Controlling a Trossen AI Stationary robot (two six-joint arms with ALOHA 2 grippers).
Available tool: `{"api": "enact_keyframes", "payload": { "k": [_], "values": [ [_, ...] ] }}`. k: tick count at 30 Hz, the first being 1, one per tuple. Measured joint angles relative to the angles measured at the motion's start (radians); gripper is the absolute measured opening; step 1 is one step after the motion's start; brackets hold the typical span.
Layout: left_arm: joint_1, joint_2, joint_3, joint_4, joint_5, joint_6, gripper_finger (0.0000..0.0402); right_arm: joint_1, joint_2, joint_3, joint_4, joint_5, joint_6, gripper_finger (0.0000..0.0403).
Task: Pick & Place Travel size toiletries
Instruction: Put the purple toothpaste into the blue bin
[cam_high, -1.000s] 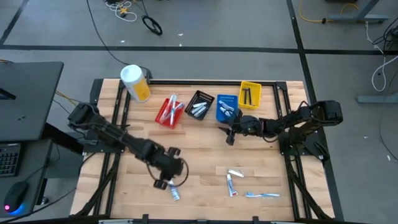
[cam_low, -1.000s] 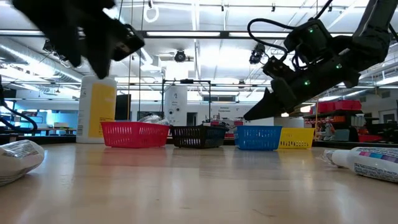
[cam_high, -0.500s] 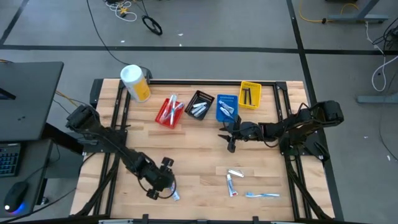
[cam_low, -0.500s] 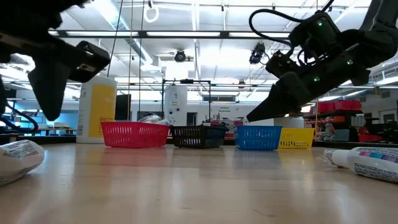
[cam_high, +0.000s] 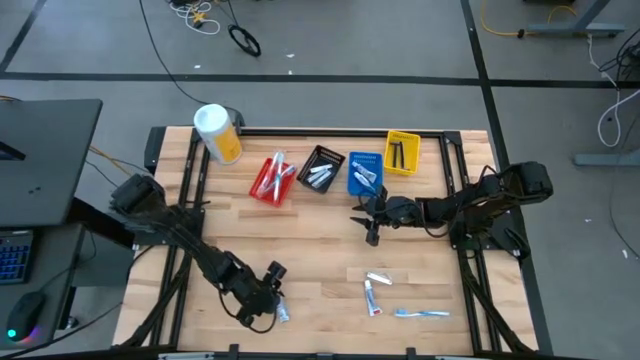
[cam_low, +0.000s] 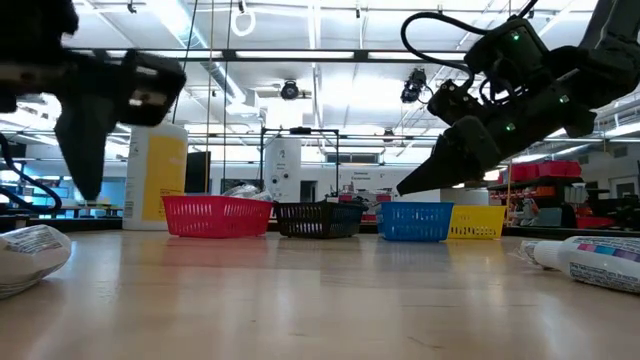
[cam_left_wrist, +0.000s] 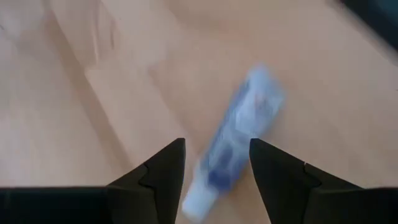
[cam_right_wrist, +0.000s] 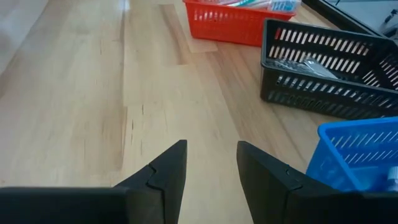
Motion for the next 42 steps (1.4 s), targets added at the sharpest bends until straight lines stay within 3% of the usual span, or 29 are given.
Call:
{"api": "enact_keyframes", "payload": {
  "k": [10, 13, 23, 33, 37, 42],
  "values": [
    [0.001, 0.084, 0.003, -0.012, 0.02, -0.016, 0.0189, 0.001, 0.0, 0.0, 0.001, 0.001, 0.0, 0.015],
    [0.006, 0.083, 0.002, -0.011, -0.017, -0.045, 0.0182, 0.002, 0.0, 0.0, 0.001, 0.0, 0.0, 0.015],
    [0.051, 0.084, -0.006, -0.003, -0.015, -0.15, 0.0104, 0.002, 0.0, 0.0, 0.0, 0.0, 0.0, 0.015],
    [0.124, 0.085, -0.001, -0.013, -0.374, -0.171, 0.0118, 0.002, 0.0, 0.0, 0.016, 0.0, 0.001, 0.015],
    [0.204, 0.085, 0.03, 0.002, -0.548, -0.182, 0.0109, 0.002, 0.0, 0.0, 0.043, -0.028, 0.004, 0.015],
    [0.323, 0.085, 0.069, 0.019, -0.655, -0.151, 0.0101, 0.002, 0.0, 0.0, 0.099, -0.08, 0.076, 0.015]
  ]
}}
